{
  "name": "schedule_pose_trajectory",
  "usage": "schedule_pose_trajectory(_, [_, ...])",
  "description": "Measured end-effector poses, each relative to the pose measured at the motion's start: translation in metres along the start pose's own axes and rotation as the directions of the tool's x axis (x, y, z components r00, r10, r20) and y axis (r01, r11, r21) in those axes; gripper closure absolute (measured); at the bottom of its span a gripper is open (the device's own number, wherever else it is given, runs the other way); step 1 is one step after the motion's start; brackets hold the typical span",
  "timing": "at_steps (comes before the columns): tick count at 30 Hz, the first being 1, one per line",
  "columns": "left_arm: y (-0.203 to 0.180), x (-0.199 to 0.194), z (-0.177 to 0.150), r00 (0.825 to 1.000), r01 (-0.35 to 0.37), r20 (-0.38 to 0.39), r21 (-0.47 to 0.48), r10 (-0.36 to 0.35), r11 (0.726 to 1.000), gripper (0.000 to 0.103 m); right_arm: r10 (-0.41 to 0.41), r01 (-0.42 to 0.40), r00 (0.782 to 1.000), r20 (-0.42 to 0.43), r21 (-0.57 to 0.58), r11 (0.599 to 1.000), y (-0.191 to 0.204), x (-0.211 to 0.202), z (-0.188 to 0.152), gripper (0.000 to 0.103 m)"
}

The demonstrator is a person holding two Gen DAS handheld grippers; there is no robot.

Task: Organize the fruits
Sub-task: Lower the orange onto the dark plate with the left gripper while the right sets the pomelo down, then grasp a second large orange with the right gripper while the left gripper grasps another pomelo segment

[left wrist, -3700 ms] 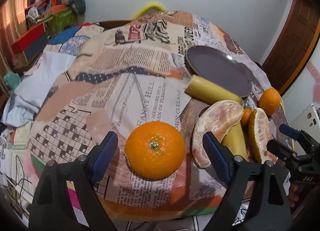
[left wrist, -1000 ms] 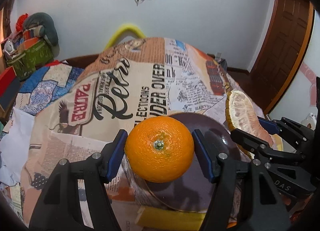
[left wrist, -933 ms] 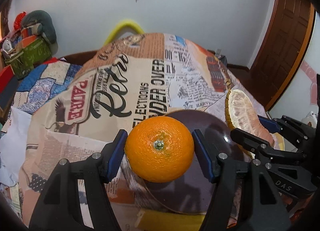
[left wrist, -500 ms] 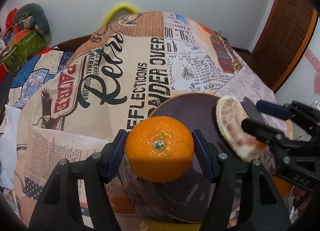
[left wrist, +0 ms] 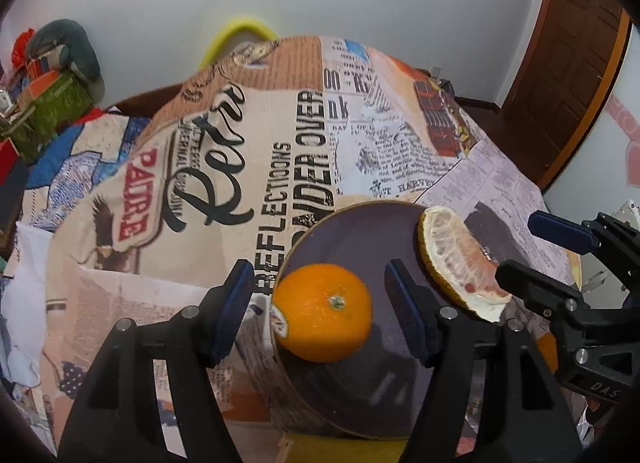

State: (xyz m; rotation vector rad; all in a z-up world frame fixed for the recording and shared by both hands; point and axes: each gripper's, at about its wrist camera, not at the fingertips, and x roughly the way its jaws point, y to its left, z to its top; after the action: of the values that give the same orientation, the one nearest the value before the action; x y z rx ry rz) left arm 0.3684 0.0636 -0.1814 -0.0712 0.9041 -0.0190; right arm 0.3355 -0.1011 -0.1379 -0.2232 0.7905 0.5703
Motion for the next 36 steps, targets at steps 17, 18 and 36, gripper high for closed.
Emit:
schedule_pose_trajectory(17, [-0.001, -0.101, -0.032, 0.992, 0.018, 0.126, -0.007, -0.017, 1.0, 0.036, -0.064, 0.055, 0.99, 0.126, 0.068, 0.996, -0.003, -0.08, -0.031, 0.035])
schedule_pose_trajectory(18, [-0.001, -0.105, -0.037, 0.992, 0.018, 0.123, -0.008, -0.017, 1.0, 0.036, -0.069, 0.06, 0.99, 0.127, 0.071, 0.996, -0.003, -0.082, -0.034, 0.034])
schedule_pose_trajectory(36, [0.018, -0.088, -0.113, 1.0, -0.003, -0.021, -0.066, 0.002, 0.998, 0.035, -0.078, 0.077, 0.997, -0.007, 0.211, 0.974, -0.026, -0.059, -0.11, 0.018])
